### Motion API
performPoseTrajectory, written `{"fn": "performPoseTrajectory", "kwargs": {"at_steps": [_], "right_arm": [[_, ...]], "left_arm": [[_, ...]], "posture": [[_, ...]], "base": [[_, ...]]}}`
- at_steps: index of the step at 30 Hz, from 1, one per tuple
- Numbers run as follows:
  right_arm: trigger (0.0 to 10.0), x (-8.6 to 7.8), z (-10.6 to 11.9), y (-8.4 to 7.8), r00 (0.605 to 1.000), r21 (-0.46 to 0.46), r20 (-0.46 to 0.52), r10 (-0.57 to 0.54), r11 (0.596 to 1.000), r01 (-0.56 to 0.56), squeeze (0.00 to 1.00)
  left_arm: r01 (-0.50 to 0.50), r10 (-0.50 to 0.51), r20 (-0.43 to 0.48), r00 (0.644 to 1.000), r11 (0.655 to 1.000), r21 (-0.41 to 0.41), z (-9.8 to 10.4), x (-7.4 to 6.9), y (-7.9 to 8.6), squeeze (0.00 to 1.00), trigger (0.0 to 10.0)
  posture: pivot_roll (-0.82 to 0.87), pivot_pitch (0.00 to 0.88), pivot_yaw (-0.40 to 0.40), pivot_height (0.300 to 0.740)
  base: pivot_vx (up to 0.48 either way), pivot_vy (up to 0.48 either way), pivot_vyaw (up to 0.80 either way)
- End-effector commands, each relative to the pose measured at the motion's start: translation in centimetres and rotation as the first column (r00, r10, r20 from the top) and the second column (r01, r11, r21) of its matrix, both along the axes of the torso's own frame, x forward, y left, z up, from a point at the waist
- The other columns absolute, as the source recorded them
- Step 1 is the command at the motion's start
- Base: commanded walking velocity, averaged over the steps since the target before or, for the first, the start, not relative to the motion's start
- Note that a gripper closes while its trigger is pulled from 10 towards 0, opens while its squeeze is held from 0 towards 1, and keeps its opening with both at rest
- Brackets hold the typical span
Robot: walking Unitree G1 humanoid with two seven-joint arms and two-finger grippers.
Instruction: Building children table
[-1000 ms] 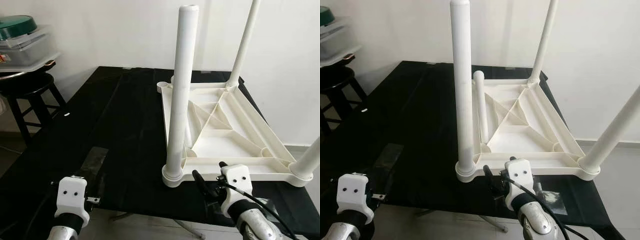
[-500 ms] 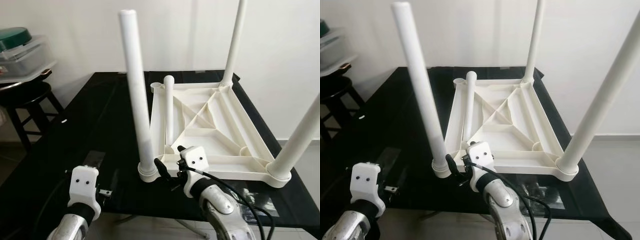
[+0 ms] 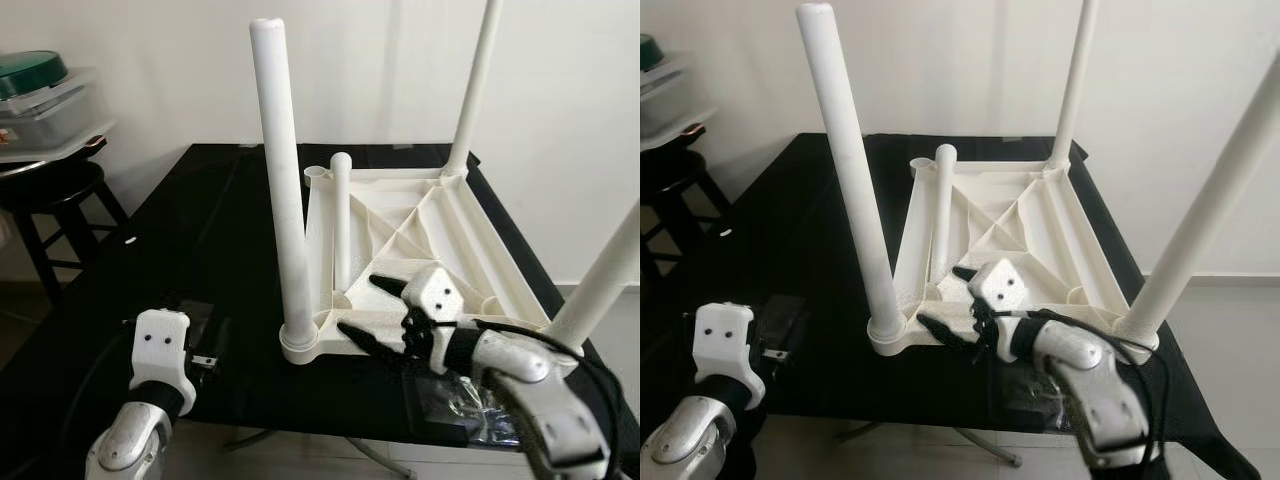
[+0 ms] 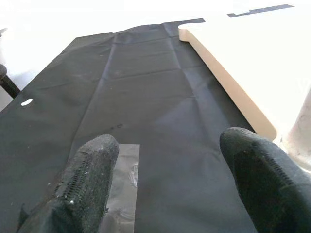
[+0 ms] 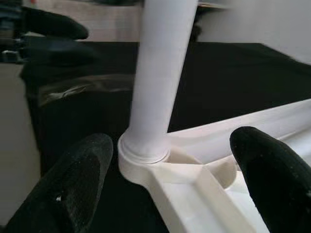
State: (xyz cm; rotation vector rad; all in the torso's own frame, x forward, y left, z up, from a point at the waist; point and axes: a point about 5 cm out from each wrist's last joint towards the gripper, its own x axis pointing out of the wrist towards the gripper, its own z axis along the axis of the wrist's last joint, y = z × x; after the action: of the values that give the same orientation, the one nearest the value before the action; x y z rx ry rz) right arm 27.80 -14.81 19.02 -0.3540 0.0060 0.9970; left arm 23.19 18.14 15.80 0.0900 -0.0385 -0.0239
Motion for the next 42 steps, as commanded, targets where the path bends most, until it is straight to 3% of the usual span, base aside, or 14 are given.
{"fn": "performPoseTrajectory", "kwargs": {"at_steps": [1, 3, 6, 8, 11, 12, 14, 18, 23, 27, 40, 41, 42], "right_arm": [[10.0, 0.5, 0.4, 0.0, 0.998, 0.014, -0.008, 0.056, 0.998, -0.056, 0.0], [10.0, 0.5, 0.4, 0.0, 0.998, 0.014, -0.008, 0.056, 0.998, -0.056, 0.0], [10.0, 2.9, 2.0, 0.7, 0.989, 0.075, -0.032, 0.143, 0.987, -0.14, 0.0], [10.0, 2.9, 2.0, 0.7, 0.989, 0.075, -0.032, 0.143, 0.987, -0.14, 0.0], [10.0, 5.2, 3.5, 1.6, 0.966, 0.089, -0.058, 0.251, 0.965, -0.246, 0.0], [10.0, 5.2, 3.5, 1.6, 0.966, 0.089, -0.058, 0.251, 0.965, -0.246, 0.0], [10.0, 5.2, 3.9, 1.8, 0.936, 0.078, -0.092, 0.339, 0.94, -0.333, 0.0], [10.0, 5.0, 4.1, 2.0, 0.899, 0.066, -0.126, 0.42, 0.908, -0.415, 0.0], [10.0, 5.3, 4.3, 2.3, 0.882, 0.056, -0.132, 0.452, 0.892, -0.449, 0.0], [10.0, 6.2, 4.9, 3.7, 0.869, 0.035, -0.105, 0.483, 0.875, -0.483, 0.0], [10.0, 6.6, 4.6, 6.3, 0.827, 0.025, -0.089, 0.555, 0.832, -0.555, 0.0], [5.8, 6.5, 4.4, 7.0, 0.823, 0.03, -0.084, 0.562, 0.827, -0.562, 0.0], [5.8, 6.5, 4.4, 7.0, 0.823, 0.03, -0.084, 0.562, 0.827, -0.562, 0.0]], "left_arm": [[0.014, -0.014, -0.024, 1.0, 1.0, 0.004, -0.3, -0.2, 0.4, 0.0, 10.0], [0.014, -0.014, -0.024, 1.0, 1.0, 0.004, -0.3, -0.2, 0.4, 0.0, 10.0], [0.158, -0.157, 0.039, 0.987, 0.986, -0.051, 0.7, -1.5, -0.4, 0.0, 10.0], [0.158, -0.157, 0.039, 0.987, 0.986, -0.051, 0.7, -1.5, -0.4, 0.0, 10.0], [0.388, -0.381, 0.09, 0.92, 0.919, -0.076, 2.1, -4.1, -1.1, 0.0, 10.0], [0.388, -0.381, 0.09, 0.92, 0.919, -0.076, 2.1, -4.1, -1.1, 0.0, 10.0], [0.472, -0.467, 0.073, 0.881, 0.879, -0.069, 2.5, -5.2, -0.8, 0.0, 10.0], [0.509, -0.507, 0.055, 0.86, 0.859, -0.05, 2.8, -5.8, -0.3, 0.0, 10.0], [0.524, -0.522, 0.054, 0.851, 0.851, -0.031, 3.1, -6.0, 0.3, 0.0, 10.0], [0.544, -0.543, 0.06, 0.838, 0.839, 0.008, 3.9, -6.5, 0.9, 0.0, 10.0], [0.617, -0.615, 0.074, 0.785, 0.787, 0.001, 4.4, -7.3, -0.4, 0.0, 10.0], [0.617, -0.615, 0.076, 0.785, 0.787, -0.004, 4.3, -7.2, -0.6, 0.0, 10.0], [0.617, -0.615, 0.076, 0.785, 0.787, -0.004, 4.3, -7.2, -0.6, 0.0, 10.0]], "posture": [[-0.08, 0.087, 0.002, 0.74], [-0.08, 0.087, 0.002, 0.74], [-0.06, 0.119, -0.004, 0.74], [-0.06, 0.119, -0.004, 0.74], [-0.04, 0.168, -0.022, 0.74], [-0.04, 0.168, -0.022, 0.74], [-0.03, 0.186, -0.03, 0.74], [-0.03, 0.195, -0.032, 0.74], [-0.02, 0.214, -0.039, 0.74], [-0.01, 0.233, -0.052, 0.74], [0.0, 0.241, -0.083, 0.74], [0.0, 0.242, -0.084, 0.74], [0.0, 0.242, -0.084, 0.74]], "base": [[0.0, 0.0, 0.0], [0.0, 0.0, 0.0], [0.0, 0.0, 0.0], [0.0, 0.0, 0.0], [0.0, 0.0, 0.0], [0.0, 0.0, 0.0], [0.0, 0.0, 0.0], [0.0, 0.0, 0.0], [0.0, 0.0, 0.0], [0.0, 0.0, 0.0], [0.0, 0.0, 0.0], [0.0, 0.0, 0.0], [0.0, 0.0, 0.0]]}}
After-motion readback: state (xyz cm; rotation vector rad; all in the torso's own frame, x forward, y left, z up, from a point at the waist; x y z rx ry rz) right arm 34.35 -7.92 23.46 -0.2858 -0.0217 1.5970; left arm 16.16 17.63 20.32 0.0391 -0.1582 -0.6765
